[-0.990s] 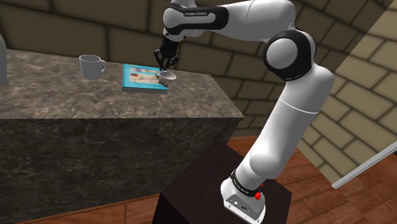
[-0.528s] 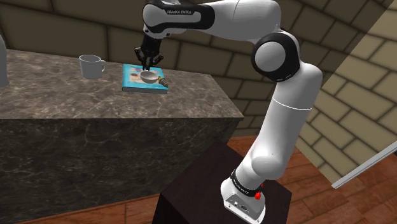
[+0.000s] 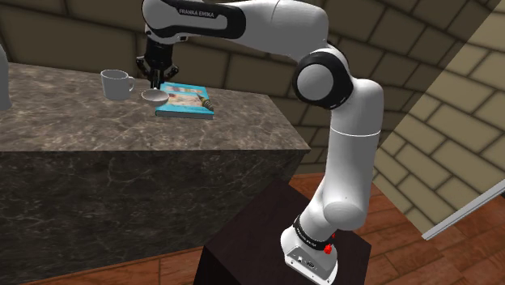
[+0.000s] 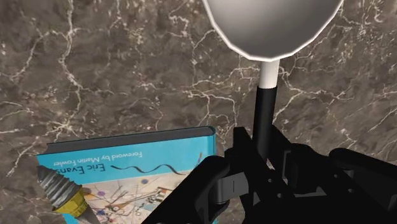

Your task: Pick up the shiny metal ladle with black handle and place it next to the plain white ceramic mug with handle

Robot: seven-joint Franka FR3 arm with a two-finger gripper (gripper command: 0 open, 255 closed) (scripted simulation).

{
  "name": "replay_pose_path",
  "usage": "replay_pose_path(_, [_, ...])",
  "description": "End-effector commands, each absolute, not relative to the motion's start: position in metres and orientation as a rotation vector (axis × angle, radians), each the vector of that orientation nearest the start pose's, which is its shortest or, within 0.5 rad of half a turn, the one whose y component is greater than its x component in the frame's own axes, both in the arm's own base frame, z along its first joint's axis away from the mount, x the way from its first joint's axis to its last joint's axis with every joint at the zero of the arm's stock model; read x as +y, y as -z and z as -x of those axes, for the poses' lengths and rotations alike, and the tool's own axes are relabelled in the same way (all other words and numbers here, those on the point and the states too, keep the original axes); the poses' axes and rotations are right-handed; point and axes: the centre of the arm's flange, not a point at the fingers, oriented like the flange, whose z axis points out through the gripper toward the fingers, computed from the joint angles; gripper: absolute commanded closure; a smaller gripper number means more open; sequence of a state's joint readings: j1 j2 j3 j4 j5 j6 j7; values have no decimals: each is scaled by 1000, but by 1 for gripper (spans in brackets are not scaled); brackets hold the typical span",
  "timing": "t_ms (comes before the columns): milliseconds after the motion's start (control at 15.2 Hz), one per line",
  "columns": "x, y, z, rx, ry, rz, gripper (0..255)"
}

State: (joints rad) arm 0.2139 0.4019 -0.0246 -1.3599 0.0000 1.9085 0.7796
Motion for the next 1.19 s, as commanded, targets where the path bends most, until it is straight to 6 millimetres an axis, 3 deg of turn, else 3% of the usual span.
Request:
replay_pose_path(0, [158, -507, -691, 892, 206, 2942, 255])
replay_pose_path(330, [220, -507, -716, 892, 206, 2942, 255])
replay_pose_path(1122, [223, -449, -717, 892, 206, 2942, 255])
